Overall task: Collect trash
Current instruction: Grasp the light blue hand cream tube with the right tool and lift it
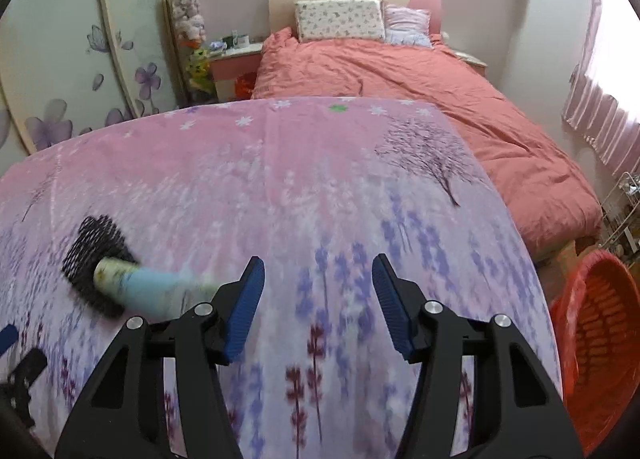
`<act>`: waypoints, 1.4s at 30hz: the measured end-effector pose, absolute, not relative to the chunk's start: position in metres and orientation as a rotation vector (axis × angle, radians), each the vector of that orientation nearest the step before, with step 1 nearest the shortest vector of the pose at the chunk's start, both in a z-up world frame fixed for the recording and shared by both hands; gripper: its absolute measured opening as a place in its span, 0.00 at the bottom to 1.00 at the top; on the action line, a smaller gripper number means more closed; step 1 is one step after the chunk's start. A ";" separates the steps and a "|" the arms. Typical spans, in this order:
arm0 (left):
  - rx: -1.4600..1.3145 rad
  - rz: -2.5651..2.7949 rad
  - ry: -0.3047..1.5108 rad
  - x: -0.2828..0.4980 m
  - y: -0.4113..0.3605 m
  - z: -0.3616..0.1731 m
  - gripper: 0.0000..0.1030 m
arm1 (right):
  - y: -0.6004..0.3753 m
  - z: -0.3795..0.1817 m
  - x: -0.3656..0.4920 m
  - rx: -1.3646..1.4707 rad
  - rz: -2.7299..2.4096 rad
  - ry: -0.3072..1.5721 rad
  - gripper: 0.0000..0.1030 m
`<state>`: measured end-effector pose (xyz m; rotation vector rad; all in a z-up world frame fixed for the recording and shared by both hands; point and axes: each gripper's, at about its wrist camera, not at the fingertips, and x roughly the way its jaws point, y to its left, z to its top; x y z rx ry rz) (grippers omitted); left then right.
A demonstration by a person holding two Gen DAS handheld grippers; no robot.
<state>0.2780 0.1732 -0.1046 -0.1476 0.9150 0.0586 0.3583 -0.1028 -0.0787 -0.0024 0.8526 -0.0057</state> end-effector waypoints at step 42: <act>-0.099 0.058 0.930 0.292 0.155 -0.118 0.96 | -0.104 -0.093 0.272 -0.053 0.140 0.883 0.33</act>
